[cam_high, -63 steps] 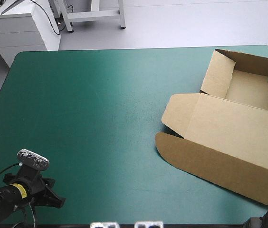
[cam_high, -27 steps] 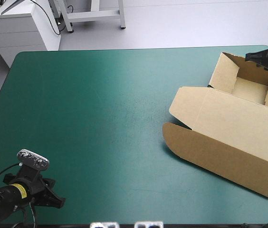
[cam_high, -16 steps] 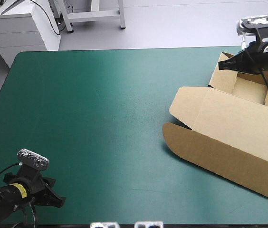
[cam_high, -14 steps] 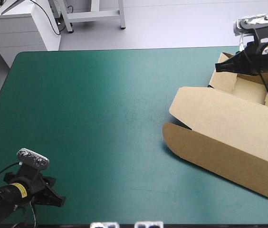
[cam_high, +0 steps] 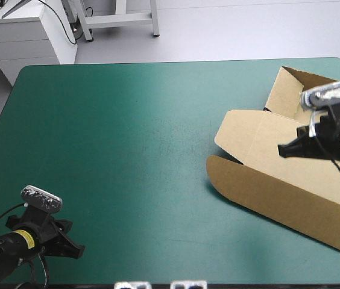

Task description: Fold the box

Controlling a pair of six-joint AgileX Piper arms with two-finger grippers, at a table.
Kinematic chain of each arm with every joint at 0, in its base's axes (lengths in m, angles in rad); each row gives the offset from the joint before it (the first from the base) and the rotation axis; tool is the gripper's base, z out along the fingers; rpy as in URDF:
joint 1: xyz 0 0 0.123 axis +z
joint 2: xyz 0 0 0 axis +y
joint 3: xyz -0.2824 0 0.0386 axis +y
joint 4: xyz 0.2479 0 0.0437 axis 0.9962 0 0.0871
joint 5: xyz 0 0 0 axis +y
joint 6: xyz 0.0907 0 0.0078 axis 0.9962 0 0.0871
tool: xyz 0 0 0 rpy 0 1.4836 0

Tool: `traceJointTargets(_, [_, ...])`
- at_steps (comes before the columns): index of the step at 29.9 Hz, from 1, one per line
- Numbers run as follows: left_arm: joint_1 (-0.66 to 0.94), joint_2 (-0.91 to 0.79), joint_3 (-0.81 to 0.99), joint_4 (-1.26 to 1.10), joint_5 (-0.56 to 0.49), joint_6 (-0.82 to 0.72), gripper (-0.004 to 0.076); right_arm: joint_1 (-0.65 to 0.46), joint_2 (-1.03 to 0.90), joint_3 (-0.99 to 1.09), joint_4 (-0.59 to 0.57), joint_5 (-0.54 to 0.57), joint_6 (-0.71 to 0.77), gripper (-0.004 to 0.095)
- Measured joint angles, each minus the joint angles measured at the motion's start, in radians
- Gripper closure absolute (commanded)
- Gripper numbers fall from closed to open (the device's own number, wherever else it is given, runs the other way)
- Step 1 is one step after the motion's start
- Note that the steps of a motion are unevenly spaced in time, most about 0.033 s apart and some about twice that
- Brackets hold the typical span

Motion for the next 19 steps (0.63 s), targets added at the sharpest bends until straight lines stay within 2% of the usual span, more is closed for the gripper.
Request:
traceJointTargets(9, [0.000,0.000,0.000,-0.033,-0.019,0.000,0.0703,0.001,-0.359,0.489,0.053,-0.147,0.000,0.0912])
traceJointTargets(19, [0.000,0.000,0.029,-0.081,-0.076,0.000,0.0703,0.001,-0.677,0.709,0.058,-0.165,-0.020,0.0913])
